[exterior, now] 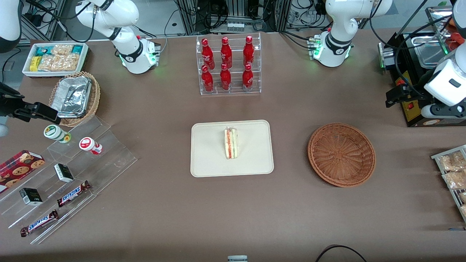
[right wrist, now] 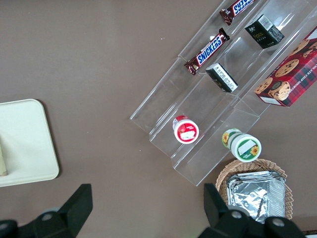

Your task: Place sandwich from basket to tray

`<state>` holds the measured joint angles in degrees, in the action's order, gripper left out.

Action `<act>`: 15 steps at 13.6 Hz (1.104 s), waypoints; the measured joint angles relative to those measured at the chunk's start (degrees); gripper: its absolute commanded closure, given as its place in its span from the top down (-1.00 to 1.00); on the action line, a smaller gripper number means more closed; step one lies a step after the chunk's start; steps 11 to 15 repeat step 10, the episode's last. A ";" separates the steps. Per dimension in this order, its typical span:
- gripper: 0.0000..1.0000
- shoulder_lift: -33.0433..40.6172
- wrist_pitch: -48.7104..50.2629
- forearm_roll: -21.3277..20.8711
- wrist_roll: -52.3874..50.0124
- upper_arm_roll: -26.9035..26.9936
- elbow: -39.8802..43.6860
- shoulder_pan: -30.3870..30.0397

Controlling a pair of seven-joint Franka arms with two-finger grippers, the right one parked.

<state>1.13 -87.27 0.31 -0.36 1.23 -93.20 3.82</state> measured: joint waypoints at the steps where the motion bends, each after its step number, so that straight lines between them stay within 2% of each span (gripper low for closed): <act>1: 1.00 0.62 -0.45 0.00 0.01 0.10 -0.67 0.00; 15: 1.00 0.85 -1.01 0.00 -0.98 0.44 0.34 -0.72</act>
